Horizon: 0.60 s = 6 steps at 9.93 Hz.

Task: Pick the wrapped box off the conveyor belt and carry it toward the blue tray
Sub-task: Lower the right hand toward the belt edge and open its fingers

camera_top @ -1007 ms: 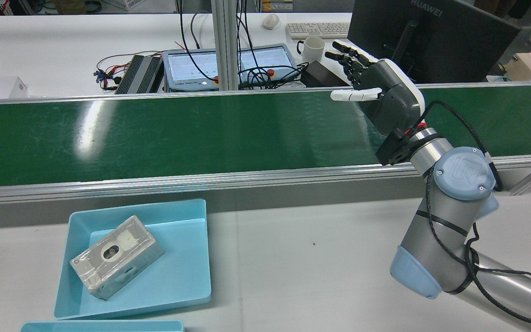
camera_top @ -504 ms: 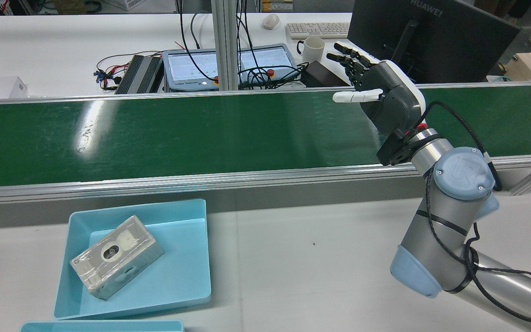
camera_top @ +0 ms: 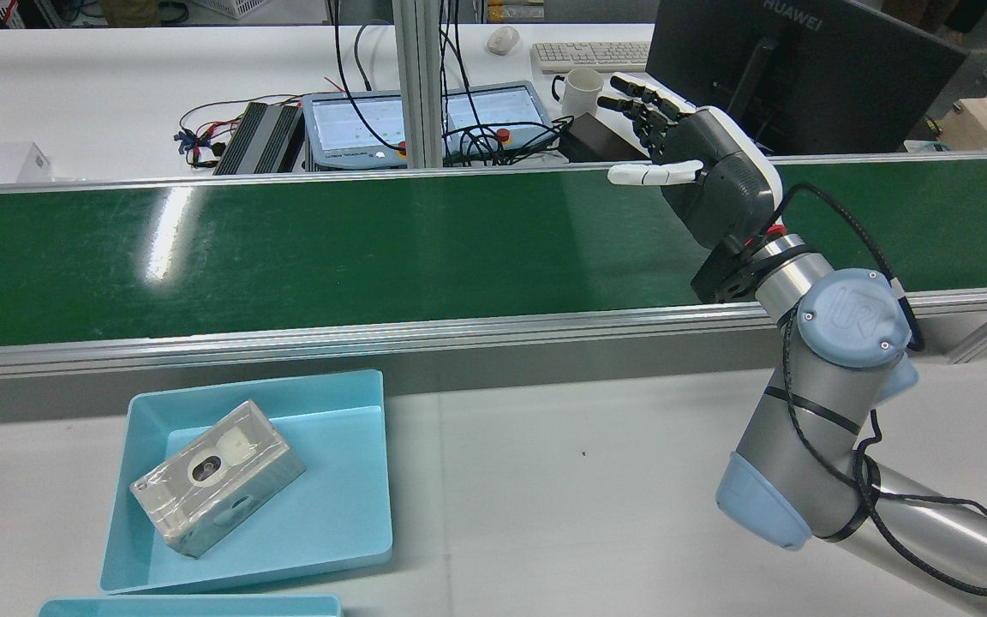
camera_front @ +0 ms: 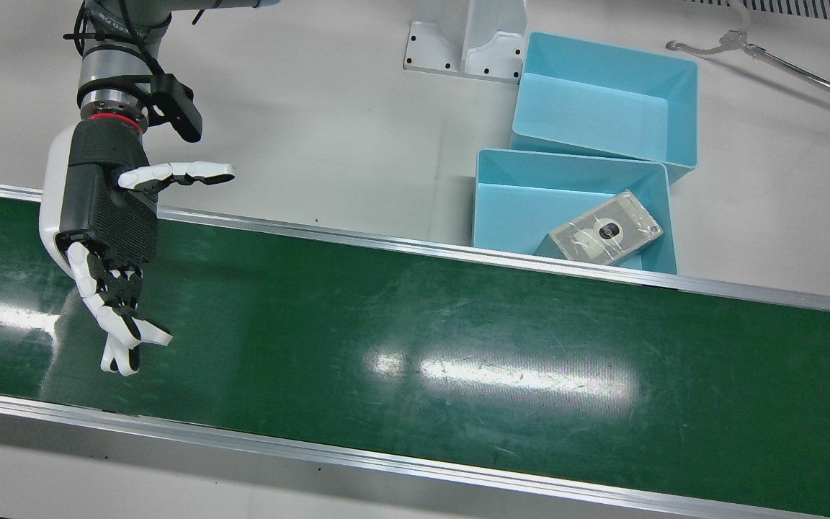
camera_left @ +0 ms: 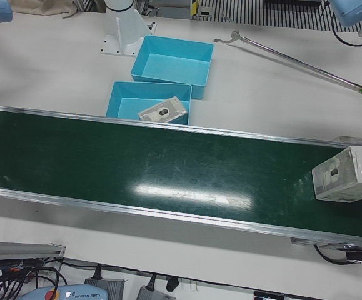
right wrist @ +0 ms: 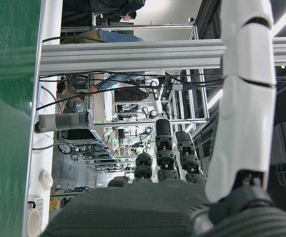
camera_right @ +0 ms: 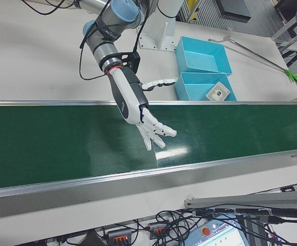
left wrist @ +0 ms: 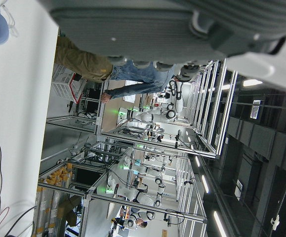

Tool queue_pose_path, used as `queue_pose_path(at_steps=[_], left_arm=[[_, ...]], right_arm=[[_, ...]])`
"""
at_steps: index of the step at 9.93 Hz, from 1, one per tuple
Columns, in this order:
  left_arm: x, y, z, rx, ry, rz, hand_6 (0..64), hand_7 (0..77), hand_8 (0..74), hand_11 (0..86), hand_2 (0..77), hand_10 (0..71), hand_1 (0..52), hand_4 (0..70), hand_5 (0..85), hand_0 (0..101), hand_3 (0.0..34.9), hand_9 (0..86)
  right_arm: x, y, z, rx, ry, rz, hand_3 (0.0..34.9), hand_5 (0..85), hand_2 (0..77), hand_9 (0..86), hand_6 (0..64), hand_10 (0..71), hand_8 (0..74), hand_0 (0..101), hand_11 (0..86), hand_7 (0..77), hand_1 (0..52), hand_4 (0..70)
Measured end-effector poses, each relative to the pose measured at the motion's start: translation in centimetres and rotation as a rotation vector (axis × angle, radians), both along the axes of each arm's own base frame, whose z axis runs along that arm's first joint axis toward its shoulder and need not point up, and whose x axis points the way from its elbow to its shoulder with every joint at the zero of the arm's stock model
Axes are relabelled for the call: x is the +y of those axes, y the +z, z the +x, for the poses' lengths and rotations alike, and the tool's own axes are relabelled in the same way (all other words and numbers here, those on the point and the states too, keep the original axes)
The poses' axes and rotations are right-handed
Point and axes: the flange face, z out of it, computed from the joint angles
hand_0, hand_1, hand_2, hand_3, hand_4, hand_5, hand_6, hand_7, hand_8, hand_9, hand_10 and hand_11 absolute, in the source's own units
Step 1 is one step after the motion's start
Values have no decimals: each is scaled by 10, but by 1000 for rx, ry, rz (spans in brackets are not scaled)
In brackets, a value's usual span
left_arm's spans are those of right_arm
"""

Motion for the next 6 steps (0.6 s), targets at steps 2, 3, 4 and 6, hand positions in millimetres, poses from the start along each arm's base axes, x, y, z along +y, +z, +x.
queue_pose_path(at_steps=[2,3,4,6], left_arm=[[0,0,0,0,0,0,0,5,5,5,5,0,0,5,11,0,0,5],[0,0,0,0,0,0,5,5,5,5,5,5,0,5,11,0,0,5],[0,0,0,0,0,0,5,5,5,5,5,0,0,5,11,0,0,5],[0,0,0,0,0,0,0,5,5,0,5,0,0,5,11,0,0,5]], right_arm=[[-3,0,-2,4,2,-3,0,131,114,104,93,0,71,469,11,224,136,131],[-6,-1,-4,5,2,-3,0,147,114,104,93,0,71,471,11,235,131,131],[-8,-3,-6,4,2,-3,0,147,114,104,109,0,71,469,11,251,131,142],[-13,-7,-11,5,2,-3,0,147,125,104,109,0,71,469,11,251,131,142]])
